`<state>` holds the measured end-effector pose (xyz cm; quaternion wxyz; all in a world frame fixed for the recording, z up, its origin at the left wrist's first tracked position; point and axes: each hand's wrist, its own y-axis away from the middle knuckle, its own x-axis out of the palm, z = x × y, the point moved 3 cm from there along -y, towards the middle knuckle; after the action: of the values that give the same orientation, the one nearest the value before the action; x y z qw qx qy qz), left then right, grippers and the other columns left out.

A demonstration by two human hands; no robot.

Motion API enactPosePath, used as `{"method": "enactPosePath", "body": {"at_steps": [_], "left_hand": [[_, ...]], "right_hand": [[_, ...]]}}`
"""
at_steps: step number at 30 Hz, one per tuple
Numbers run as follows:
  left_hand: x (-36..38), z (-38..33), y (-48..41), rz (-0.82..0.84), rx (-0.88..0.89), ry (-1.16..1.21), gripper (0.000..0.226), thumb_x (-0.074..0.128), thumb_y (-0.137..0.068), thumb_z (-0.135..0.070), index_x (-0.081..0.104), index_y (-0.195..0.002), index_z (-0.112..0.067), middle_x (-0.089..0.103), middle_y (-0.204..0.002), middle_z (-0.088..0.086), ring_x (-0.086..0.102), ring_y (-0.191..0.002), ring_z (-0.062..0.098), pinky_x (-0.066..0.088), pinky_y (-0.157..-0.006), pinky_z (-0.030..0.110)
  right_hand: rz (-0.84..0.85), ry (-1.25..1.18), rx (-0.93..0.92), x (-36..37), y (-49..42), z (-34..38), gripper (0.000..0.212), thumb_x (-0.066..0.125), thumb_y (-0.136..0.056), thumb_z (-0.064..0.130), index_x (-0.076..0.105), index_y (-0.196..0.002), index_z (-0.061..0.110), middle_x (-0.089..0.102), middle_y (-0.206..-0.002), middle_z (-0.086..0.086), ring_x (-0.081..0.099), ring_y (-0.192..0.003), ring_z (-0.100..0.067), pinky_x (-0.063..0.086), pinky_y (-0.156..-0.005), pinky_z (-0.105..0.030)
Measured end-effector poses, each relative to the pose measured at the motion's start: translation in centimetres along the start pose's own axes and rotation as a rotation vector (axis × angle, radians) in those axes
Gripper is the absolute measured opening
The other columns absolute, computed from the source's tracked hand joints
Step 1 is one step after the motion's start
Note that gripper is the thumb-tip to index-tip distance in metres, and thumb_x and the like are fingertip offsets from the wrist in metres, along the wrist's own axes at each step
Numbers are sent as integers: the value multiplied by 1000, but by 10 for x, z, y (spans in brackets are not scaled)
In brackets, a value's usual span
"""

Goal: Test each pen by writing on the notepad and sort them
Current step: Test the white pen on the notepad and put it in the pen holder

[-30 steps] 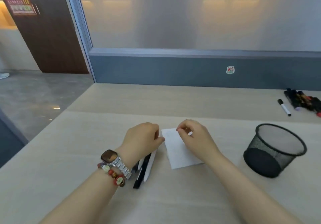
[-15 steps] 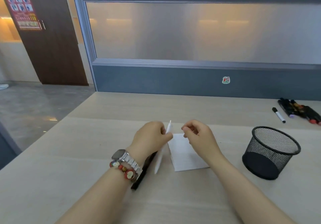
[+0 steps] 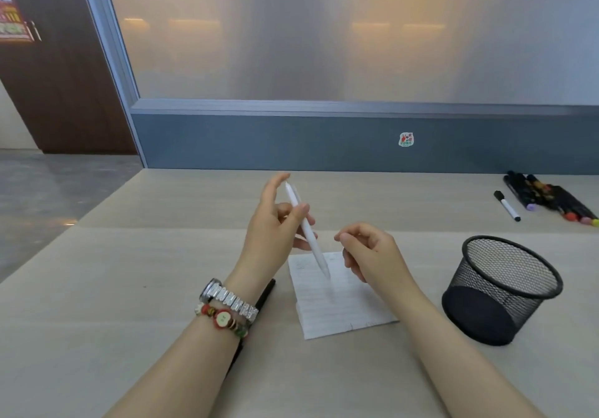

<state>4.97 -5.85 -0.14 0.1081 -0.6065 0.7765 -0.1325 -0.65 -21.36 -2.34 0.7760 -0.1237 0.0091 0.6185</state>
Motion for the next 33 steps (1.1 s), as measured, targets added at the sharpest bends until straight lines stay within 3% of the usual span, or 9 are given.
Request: {"method": "enactPosePath", "body": {"at_steps": [6, 9, 11, 16, 18, 20, 23, 25, 33], "left_hand": [[2, -1, 3, -40, 34, 74, 33, 56, -89, -14, 42, -110, -34, 73, -76, 6, 71, -69, 23, 57, -53, 29], [5, -2, 5, -41, 54, 101, 44, 56, -89, -14, 38, -118, -41, 74, -83, 5, 71, -73, 21, 57, -57, 26], [7, 0, 6, -26, 56, 133, 58, 58, -88, -13, 32, -125, -50, 74, -85, 6, 71, -77, 21, 57, -61, 25], [14, 5, 8, 38, 31, 123, 60, 61, -85, -27, 27, -130, -50, 73, -89, 3, 70, -85, 16, 58, -67, 26], [11, 5, 8, 43, 18, 8, 51, 53, -81, -49, 32, -127, -45, 70, -94, -5, 67, -87, 8, 56, -71, 27], [6, 6, 8, 47, 46, -260, 41, 42, -82, -57, 45, -118, -37, 66, -98, -11, 64, -88, 6, 49, -74, 25], [2, 13, 10, 156, 172, -869, 21, 48, -89, -41, 60, -100, -28, 66, -99, -11, 57, -94, 12, 44, -81, 31], [5, 21, 12, 289, 181, -1079, 19, 50, -87, -37, 62, -98, -28, 65, -102, -10, 51, -101, 15, 39, -88, 35], [15, 30, 19, 456, 142, -1230, 27, 53, -81, -45, 64, -98, -26, 57, -106, -4, 44, -100, 19, 29, -81, 33]], "right_hand": [[15, 71, -63, 2, -1, 4, 22, 54, -89, 22, 66, -75, 12, 49, -52, 6, 42, -45, -3, 34, -47, -15], [44, 203, -135, 4, 1, 4, 8, 63, -81, 34, 68, -83, 27, 45, -55, 12, 40, -51, -4, 36, -52, -19], [59, 328, -138, 5, 1, 0, 14, 67, -76, 39, 66, -88, 34, 42, -50, 14, 39, -50, -4, 36, -54, -26], [-27, 369, -167, 6, 1, -1, 8, 66, -80, 25, 60, -74, 25, 40, -42, 12, 36, -44, -5, 30, -47, -18], [-88, 273, -121, 2, 0, -1, 14, 61, -82, 19, 52, -71, 18, 38, -39, 11, 34, -41, -6, 30, -43, -16], [-137, 108, -26, -4, -2, -4, 16, 57, -81, 10, 45, -69, 13, 41, -40, 11, 35, -39, -10, 30, -39, -18], [-146, 7, 102, -6, -4, -9, 20, 57, -79, 8, 42, -67, 12, 49, -43, -2, 39, -36, -13, 30, -35, -18], [-157, 5, 139, -4, -3, -13, 25, 59, -79, 10, 39, -64, 13, 50, -42, -3, 40, -34, -12, 30, -35, -16], [-141, -43, 157, -4, -6, -21, 26, 60, -78, 14, 40, -63, 17, 56, -44, -2, 45, -33, -15, 27, -33, -19]]}}
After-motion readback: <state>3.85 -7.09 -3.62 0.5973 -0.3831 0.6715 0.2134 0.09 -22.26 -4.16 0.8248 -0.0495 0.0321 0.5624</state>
